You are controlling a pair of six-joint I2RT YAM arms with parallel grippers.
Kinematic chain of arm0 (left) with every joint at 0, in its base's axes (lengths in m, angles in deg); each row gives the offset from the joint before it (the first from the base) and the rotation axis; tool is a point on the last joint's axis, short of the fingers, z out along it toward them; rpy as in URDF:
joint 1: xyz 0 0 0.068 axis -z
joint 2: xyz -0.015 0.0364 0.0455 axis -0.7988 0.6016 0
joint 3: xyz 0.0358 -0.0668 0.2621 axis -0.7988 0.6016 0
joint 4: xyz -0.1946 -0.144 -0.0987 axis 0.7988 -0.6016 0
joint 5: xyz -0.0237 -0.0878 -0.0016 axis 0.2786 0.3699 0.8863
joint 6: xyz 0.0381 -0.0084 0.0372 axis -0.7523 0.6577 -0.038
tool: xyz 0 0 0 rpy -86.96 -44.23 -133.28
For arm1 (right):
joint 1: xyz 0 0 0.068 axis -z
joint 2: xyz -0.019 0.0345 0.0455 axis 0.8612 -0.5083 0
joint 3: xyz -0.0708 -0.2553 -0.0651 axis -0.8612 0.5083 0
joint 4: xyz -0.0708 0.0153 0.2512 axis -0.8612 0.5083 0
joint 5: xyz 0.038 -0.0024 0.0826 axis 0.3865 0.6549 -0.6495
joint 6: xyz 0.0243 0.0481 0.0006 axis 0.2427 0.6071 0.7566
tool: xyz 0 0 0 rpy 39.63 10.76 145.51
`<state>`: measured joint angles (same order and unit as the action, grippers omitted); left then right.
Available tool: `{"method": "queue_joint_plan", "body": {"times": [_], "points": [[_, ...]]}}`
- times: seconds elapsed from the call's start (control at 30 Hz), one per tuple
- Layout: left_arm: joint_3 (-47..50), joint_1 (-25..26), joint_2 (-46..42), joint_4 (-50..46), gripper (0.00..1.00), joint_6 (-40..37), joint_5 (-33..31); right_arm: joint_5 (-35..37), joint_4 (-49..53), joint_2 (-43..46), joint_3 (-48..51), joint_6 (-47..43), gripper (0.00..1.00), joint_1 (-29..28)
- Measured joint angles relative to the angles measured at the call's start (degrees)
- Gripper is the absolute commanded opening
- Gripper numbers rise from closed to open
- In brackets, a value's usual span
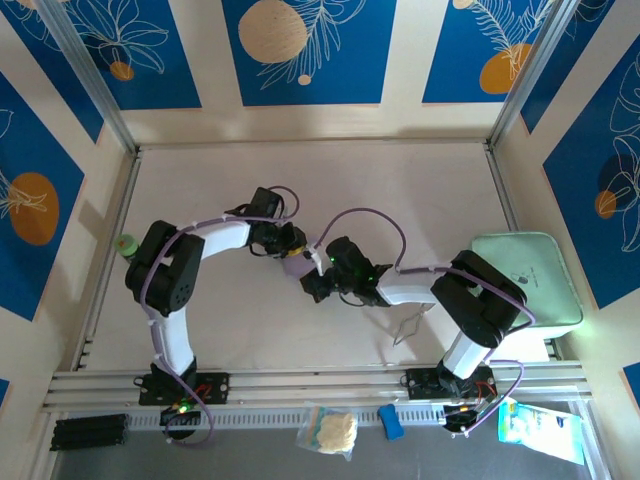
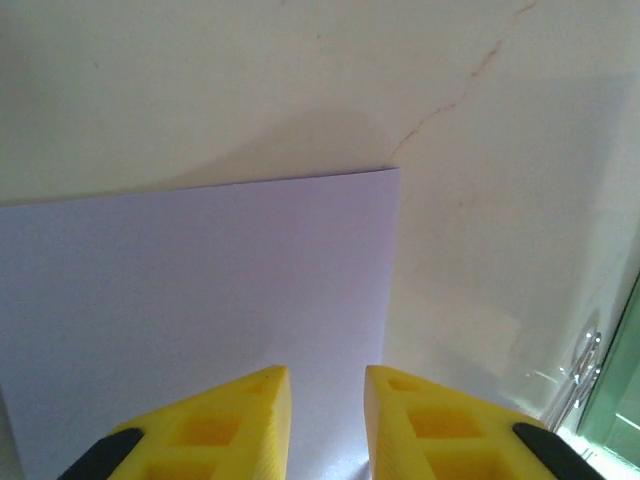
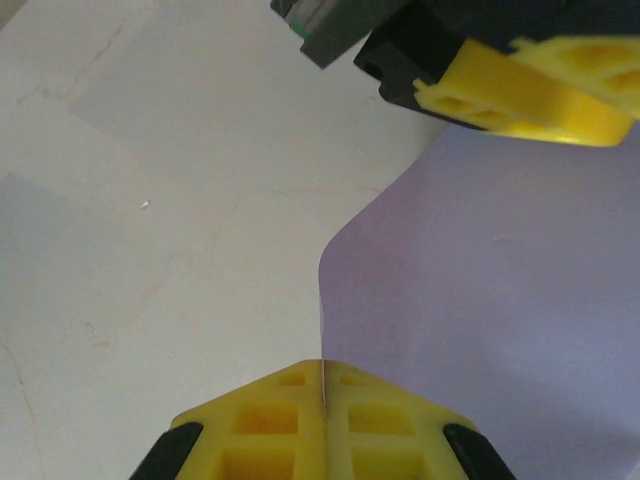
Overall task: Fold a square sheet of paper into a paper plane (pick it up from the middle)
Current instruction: Third fold the triangle at the center of the table.
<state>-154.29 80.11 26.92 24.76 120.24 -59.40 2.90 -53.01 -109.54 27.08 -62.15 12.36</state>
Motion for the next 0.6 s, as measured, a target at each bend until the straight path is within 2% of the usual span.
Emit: {"method": "queue_joint_plan", "body": {"times": [0.4, 0.6], "points": [[-4.0, 1.01, 3.82, -6.86, 0.12, -4.94, -1.6, 0.17, 2.75, -2.73, -1.95, 4.28, 0.03, 1.6], [-4.04, 1.11, 3.82, -7.06, 0.11, -5.79, -2.12, 2.49, 4.28, -2.84, -2.05, 5.53, 0.03, 2.27]]}}
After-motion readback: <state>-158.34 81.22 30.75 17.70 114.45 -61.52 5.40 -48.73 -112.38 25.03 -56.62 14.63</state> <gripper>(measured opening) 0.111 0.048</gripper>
